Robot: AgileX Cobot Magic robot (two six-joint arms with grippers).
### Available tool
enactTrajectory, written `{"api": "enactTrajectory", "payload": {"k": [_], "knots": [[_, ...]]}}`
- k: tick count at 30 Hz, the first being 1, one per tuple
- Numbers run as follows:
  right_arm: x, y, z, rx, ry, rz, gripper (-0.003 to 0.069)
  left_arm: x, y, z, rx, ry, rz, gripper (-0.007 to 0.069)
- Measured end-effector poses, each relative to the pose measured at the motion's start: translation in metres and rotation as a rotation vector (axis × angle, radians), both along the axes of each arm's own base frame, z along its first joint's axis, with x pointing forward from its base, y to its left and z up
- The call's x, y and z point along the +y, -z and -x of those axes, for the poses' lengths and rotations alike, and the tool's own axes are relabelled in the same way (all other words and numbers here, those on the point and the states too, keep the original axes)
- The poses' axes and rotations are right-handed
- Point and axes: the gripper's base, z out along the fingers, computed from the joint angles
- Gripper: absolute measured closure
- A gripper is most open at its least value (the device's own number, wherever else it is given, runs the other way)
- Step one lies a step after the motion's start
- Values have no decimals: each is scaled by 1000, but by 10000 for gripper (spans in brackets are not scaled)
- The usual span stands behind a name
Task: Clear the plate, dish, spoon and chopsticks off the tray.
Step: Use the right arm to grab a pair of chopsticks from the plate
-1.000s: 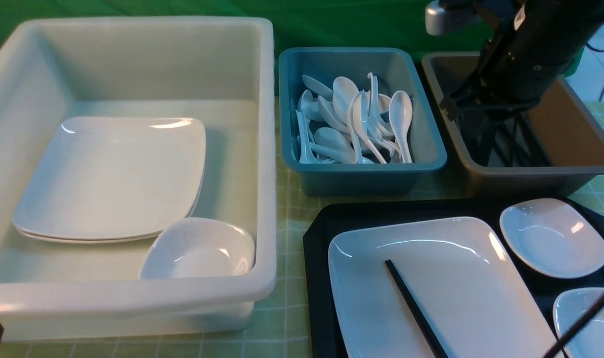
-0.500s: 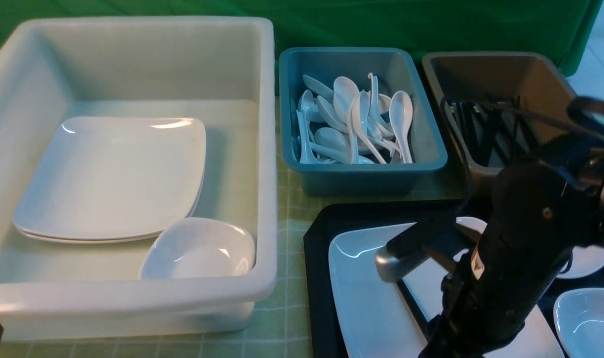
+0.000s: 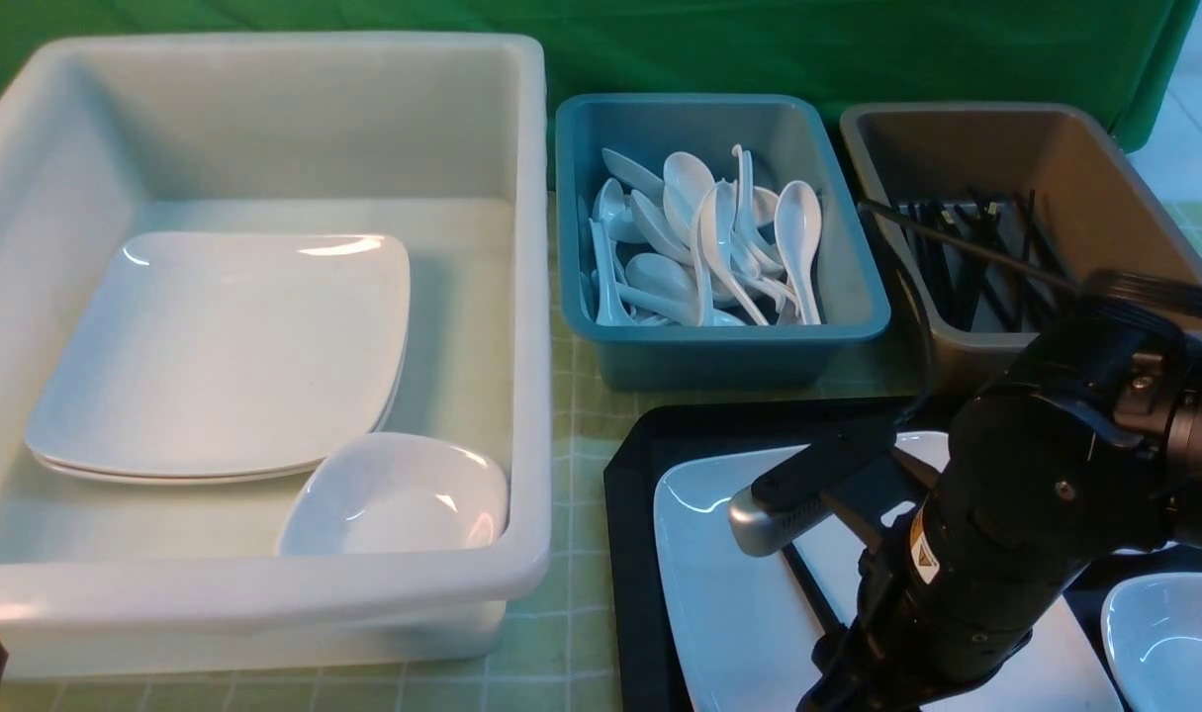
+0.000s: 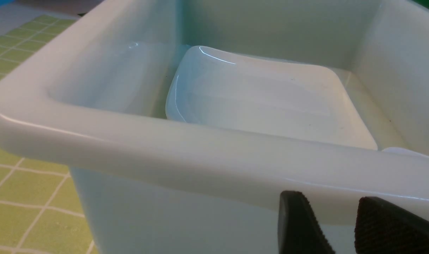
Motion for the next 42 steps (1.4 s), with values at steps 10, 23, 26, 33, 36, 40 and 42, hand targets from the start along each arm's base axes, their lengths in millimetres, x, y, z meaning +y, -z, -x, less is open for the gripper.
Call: {"api": "enactTrajectory", "payload": {"k": [10, 23, 26, 33, 36, 40, 42], "knots": [[2, 4, -2, 0, 27, 1, 223, 0, 0, 0, 0, 0, 0, 400], [9, 41, -11, 72, 27, 73, 223, 0, 0, 0, 0, 0, 0, 400], [10, 43, -11, 77, 27, 78, 222, 0, 0, 0, 0, 0, 0, 400], [10, 44, -11, 78, 31, 78, 221, 0, 0, 0, 0, 0, 0, 400], [10, 44, -11, 79, 32, 78, 221, 0, 0, 0, 0, 0, 0, 400], [10, 44, -11, 79, 47, 77, 221, 0, 0, 0, 0, 0, 0, 400], [10, 44, -11, 80, 61, 76, 221, 0, 0, 0, 0, 0, 0, 400]]}}
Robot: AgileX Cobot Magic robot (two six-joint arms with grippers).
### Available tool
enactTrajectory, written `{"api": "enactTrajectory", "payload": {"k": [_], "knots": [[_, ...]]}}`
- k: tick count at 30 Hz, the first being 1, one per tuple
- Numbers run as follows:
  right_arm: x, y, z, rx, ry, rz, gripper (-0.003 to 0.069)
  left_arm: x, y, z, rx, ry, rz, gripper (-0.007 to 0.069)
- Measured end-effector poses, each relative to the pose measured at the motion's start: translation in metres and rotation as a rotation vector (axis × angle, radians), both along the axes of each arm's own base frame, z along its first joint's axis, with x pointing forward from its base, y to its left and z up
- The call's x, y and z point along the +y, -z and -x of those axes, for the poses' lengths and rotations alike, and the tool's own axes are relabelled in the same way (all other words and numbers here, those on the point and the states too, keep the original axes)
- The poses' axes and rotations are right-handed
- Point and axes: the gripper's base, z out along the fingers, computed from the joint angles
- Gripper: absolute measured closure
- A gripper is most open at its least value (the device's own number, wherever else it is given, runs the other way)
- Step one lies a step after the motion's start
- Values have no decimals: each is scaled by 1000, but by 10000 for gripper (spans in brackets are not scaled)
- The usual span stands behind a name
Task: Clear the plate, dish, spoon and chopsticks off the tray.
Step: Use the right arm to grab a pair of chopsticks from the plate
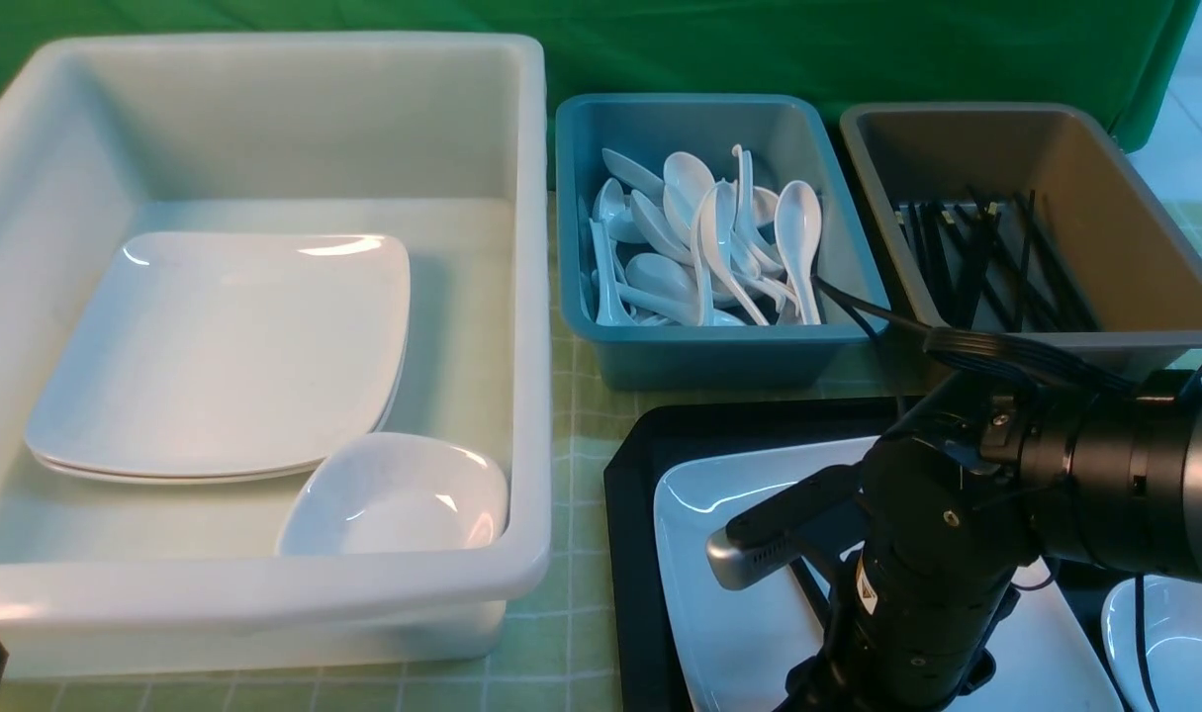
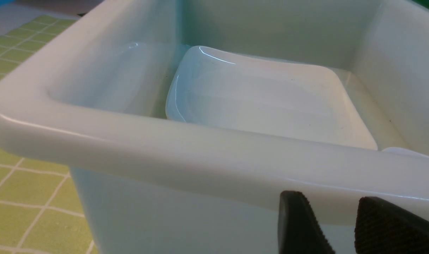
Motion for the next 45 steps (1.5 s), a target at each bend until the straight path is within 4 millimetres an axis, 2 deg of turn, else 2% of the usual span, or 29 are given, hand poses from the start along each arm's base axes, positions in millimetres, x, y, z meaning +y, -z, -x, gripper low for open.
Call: {"api": "enactTrajectory", "payload": {"k": [18, 21, 29, 39, 41, 45], "knots": [[2, 0, -2, -20, 65, -24, 222, 0, 0, 0, 0, 0, 0, 400], [4, 4, -4, -27, 68, -31, 256, 0, 0, 0, 0, 0, 0, 400], [6, 8, -6, -36, 65, -37, 437, 0, 0, 0, 0, 0, 0, 400], [4, 7, -5, -25, 15, -22, 533, 0, 0, 0, 0, 0, 0, 400], [4, 5, -4, -28, 7, -22, 558, 0, 0, 0, 0, 0, 0, 400], [1, -9, -2, -56, -12, -47, 558, 0, 0, 0, 0, 0, 0, 400]]}}
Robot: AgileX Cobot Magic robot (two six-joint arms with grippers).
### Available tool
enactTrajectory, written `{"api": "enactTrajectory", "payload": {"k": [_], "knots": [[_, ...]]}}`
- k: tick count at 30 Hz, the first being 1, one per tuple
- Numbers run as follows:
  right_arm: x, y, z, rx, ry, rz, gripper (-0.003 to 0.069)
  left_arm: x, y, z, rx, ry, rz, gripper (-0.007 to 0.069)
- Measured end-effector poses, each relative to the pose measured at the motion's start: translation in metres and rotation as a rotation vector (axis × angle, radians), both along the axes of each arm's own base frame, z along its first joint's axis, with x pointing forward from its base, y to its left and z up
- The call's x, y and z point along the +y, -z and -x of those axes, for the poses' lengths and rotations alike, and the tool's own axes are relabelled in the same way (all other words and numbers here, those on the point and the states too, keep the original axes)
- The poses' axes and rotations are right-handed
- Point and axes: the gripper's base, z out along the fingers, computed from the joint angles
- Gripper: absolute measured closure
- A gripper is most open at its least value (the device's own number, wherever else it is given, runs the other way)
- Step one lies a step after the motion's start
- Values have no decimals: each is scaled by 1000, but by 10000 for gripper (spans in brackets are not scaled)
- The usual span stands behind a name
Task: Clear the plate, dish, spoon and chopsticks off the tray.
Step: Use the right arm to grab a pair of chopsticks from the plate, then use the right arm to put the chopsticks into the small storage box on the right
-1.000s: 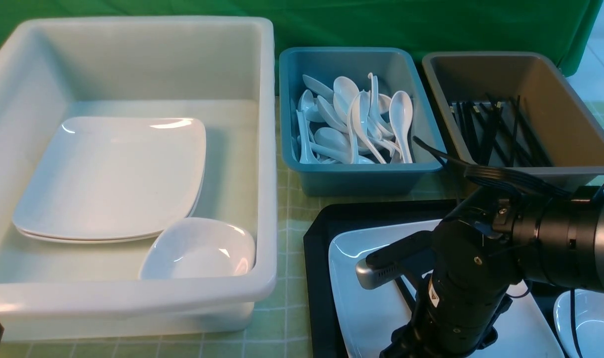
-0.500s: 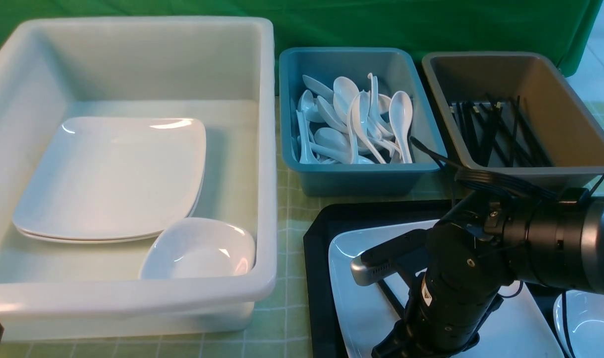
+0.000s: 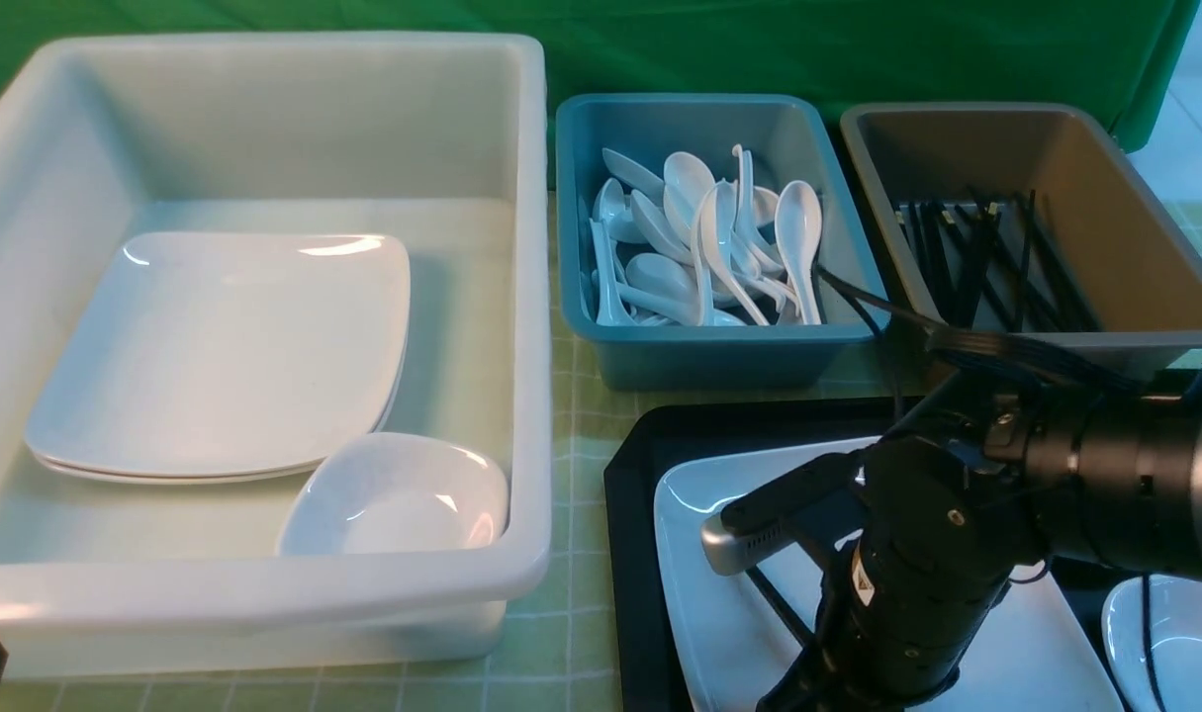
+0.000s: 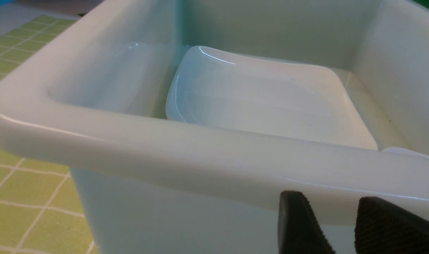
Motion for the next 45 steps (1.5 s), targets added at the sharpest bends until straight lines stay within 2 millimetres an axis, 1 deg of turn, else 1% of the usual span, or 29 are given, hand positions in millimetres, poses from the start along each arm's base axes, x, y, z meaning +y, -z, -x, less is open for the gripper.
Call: {"api": "enactTrajectory", "payload": {"k": [2, 3, 7, 8, 11, 12, 15, 16, 17, 19, 21, 23, 25, 26, 27, 30, 31, 32, 33, 34, 35, 36, 37, 38, 39, 41, 42, 44, 45], "knots": [[-2, -12, 2, -25, -2, -24, 558, 0, 0, 0, 0, 0, 0, 400], [-2, -12, 2, -25, -2, -23, 558, 0, 0, 0, 0, 0, 0, 400], [-10, -43, 11, -82, -11, -75, 558, 0, 0, 0, 0, 0, 0, 400], [-11, -44, 11, -86, -12, -79, 558, 0, 0, 0, 0, 0, 0, 400], [-20, -73, 21, -158, -20, -143, 558, 0, 0, 0, 0, 0, 0, 400], [-20, -74, 21, -164, -21, -146, 558, 0, 0, 0, 0, 0, 0, 400], [-30, -104, 27, -269, -38, -190, 558, 0, 0, 0, 0, 0, 0, 400], [-32, -110, 27, -297, -44, -192, 558, 0, 0, 0, 0, 0, 0, 400], [-36, -121, 27, -354, -45, -193, 558, 0, 0, 0, 0, 0, 0, 400], [-42, -136, 24, -446, -35, -174, 558, 0, 0, 0, 0, 0, 0, 400], [-49, -148, 15, -533, -4, -140, 558, 0, 0, 0, 0, 0, 0, 400], [-60, -157, -1, -615, 46, -117, 558, 0, 0, 0, 0, 0, 0, 400], [-66, -162, -10, -660, 71, -120, 558, 0, 0, 0, 0, 0, 1, 400], [-76, -165, -24, -705, 116, -126, 558, 0, 0, 0, 0, 0, 1, 400], [-82, -168, -33, -747, 139, -143, 558, 0, 0, 0, 0, 0, 0, 400], [-109, -170, -68, -873, 247, -194, 558, 0, 0, 0, 0, 0, 0, 400], [-121, -168, -81, -908, 296, -210, 558, 0, 0, 0, 0, 0, 0, 400], [-126, -168, -87, -939, 311, -231, 558, 0, 0, 0, 0, 0, 0, 400], [-128, -168, -90, -945, 322, -237, 558, 0, 0, 0, 0, 0, 0, 400], [-143, -162, -108, -1001, 373, -277, 558, 0, 0, 0, 0, 0, 0, 400], [-146, -161, -112, -1013, 384, -287, 558, 0, 0, 0, 0, 0, 0, 400], [-154, -156, -122, -1039, 405, -312, 558, 0, 0, 0, 0, 0, 0, 400], [-162, -148, -135, -1070, 422, -340, 558, 0, 0, 0, 0, 0, 0, 400], [-168, -140, -144, -1079, 435, -351, 558, 0, 0, 0, 0, 0, 0, 400], [-169, -139, -145, -1090, 431, -361, 558, 0, 0, 0, 0, 0, 0, 400], [-179, -115, -167, -1087, 456, -387, 558, 0, 0, 0, 0, 0, 0, 400], [-180, -113, -171, -1089, 458, -391, 558, 0, 0, 0, 0, 0, 0, 400], [-182, -92, -189, -1059, 475, -394, 558, 0, 0, 0, 0, 0, 0, 400], [-183, -86, -194, -1049, 477, -392, 558, 0, 0, 0, 0, 0, 0, 400]]}}
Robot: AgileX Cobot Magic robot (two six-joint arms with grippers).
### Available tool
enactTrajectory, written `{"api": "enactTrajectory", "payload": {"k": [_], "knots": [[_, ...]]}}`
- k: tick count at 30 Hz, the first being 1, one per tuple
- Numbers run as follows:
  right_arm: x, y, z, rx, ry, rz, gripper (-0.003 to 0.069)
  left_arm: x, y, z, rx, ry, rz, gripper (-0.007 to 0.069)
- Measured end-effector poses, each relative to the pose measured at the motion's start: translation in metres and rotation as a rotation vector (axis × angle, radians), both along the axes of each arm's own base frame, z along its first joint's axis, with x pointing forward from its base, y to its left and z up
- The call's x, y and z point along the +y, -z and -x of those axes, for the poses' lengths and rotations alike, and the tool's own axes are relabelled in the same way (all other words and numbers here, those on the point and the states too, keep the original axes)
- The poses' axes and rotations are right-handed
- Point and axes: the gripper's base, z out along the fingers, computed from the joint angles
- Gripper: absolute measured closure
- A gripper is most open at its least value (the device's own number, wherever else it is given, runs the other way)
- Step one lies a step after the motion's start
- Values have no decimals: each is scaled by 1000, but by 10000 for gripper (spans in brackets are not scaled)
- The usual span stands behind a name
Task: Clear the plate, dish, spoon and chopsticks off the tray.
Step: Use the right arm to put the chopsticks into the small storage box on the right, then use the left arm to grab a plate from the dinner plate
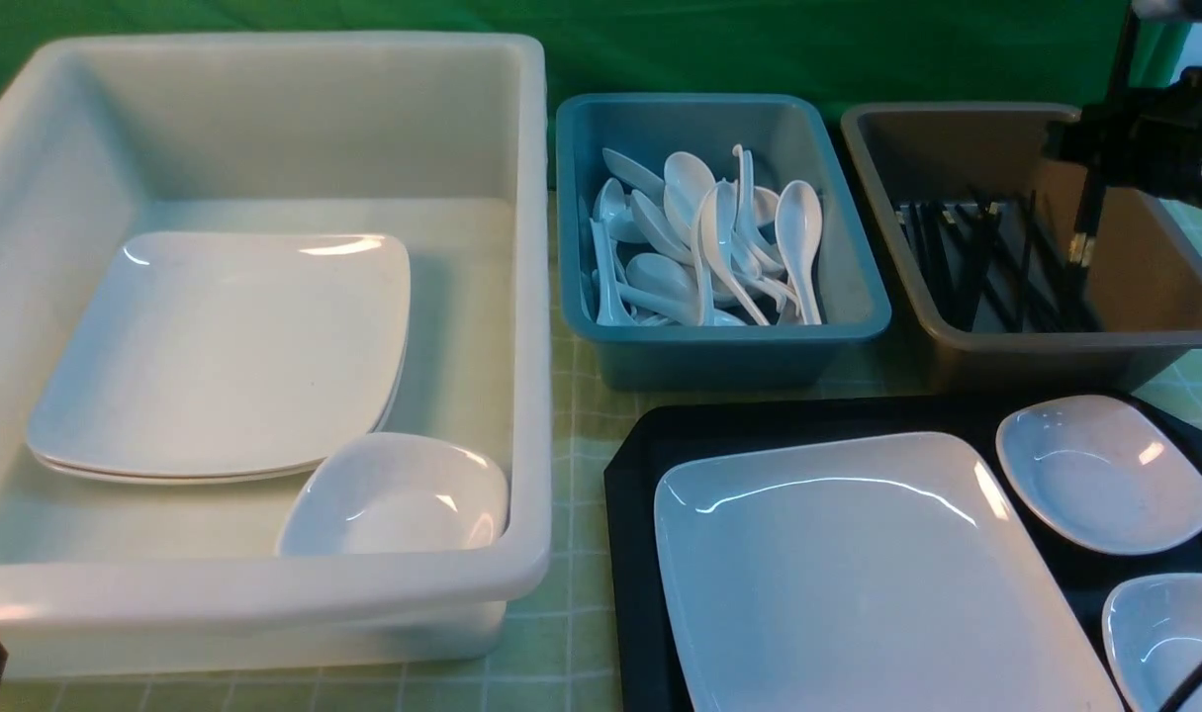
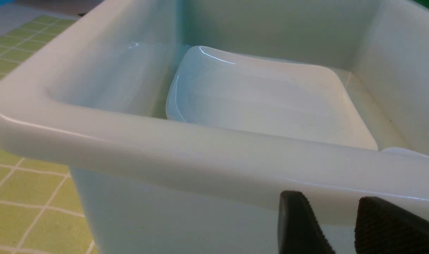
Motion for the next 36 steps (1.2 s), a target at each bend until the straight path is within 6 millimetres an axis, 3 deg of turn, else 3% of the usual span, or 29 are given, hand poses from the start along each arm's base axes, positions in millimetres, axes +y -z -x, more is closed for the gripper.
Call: {"api": "enactTrajectory", "payload": {"k": [3, 7, 13, 19, 25, 26, 28, 29, 32, 33, 35, 36], "knots": [[0, 24, -19, 44, 2, -4, 550, 0, 0, 0, 0, 0, 0, 400], [0, 45, -25, 112, 25, -24, 505, 0, 0, 0, 0, 0, 0, 400], [-2, 52, -25, 159, 47, -26, 409, 0, 0, 0, 0, 0, 0, 400], [-7, 50, -18, 240, 94, 3, 382, 0, 0, 0, 0, 0, 0, 400], [-12, 11, 0, 228, 130, 39, 452, 0, 0, 0, 0, 0, 0, 400], [-12, -13, 11, 196, 126, 76, 504, 0, 0, 0, 0, 0, 0, 400], [-11, -38, 26, 169, 119, 122, 574, 0, 0, 0, 0, 0, 0, 400], [-11, -41, 28, 166, 118, 126, 581, 0, 0, 0, 0, 0, 0, 400], [-3, -89, 63, 99, 102, 179, 651, 0, 0, 0, 0, 0, 0, 400], [-3, -92, 65, 93, 101, 177, 652, 0, 0, 0, 0, 0, 0, 400], [7, -128, 100, 33, 84, 149, 661, 0, 0, 0, 0, 0, 0, 400], [11, -137, 110, 22, 77, 119, 662, 0, 0, 0, 0, 0, 0, 400]]}}
